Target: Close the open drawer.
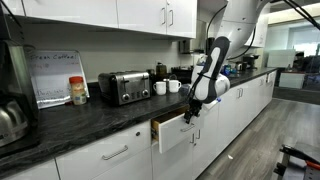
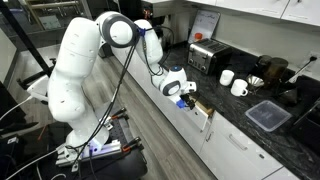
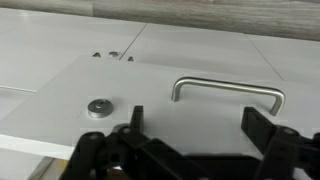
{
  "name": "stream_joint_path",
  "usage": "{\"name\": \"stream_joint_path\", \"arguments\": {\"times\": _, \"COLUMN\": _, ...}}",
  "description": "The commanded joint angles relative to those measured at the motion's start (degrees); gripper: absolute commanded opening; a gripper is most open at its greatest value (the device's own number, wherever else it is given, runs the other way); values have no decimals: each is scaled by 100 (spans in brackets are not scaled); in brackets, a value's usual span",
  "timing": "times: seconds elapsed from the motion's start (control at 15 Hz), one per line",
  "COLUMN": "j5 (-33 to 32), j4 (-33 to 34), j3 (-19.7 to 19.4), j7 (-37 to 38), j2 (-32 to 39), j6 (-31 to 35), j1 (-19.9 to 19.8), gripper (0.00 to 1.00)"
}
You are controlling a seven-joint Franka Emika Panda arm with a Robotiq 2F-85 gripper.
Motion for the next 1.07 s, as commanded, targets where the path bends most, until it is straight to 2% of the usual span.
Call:
{"name": "stream_joint_path", "arguments": {"times": 0.0, "j5": -179, "j4": 50, "j3": -184, "j7": 181, "j2": 67, "j6": 159, "j1": 187, "gripper": 100}}
{"name": "stream_joint_path", "arguments": {"times": 1.0, "j5": -194, "j4": 378, "j3": -195, "j7": 155, "j2": 224, "j6": 126, "j1": 215, "gripper": 100}}
